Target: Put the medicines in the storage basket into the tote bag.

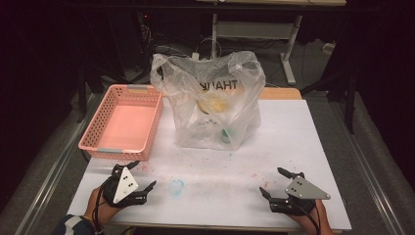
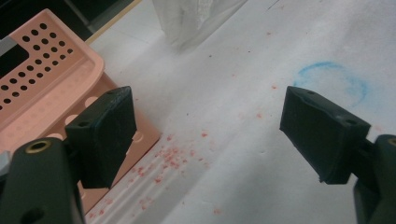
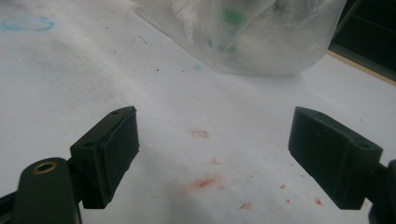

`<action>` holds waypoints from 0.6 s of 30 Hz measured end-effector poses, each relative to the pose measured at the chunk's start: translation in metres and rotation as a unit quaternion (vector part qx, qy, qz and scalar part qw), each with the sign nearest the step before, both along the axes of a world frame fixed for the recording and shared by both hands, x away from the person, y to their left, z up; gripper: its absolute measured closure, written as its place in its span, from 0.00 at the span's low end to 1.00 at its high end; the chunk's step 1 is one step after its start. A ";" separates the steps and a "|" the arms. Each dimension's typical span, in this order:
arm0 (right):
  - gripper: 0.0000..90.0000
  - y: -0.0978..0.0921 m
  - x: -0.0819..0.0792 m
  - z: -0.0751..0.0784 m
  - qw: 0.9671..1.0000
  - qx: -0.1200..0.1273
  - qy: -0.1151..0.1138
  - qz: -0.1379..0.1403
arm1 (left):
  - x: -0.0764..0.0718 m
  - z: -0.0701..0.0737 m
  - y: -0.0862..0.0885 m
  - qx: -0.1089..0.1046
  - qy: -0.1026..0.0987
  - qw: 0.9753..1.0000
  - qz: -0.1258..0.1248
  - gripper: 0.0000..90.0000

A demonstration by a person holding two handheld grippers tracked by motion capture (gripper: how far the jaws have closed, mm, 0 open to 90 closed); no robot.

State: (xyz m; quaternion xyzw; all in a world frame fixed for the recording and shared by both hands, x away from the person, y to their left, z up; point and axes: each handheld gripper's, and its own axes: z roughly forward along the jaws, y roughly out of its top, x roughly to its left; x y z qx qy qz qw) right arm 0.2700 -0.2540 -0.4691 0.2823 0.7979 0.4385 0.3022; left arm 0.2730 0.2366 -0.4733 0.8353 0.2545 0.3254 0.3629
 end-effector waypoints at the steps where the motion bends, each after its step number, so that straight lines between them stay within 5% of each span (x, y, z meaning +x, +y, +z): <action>1: 0.19 0.000 0.000 0.000 1.000 -0.004 -0.002 0.002 | 0.000 0.000 -0.001 0.003 0.000 1.000 -0.002 0.20; 18: 0.19 0.004 0.001 0.003 1.000 -0.004 -0.003 0.011 | 0.000 0.000 -0.002 0.009 0.000 1.000 -0.005 0.20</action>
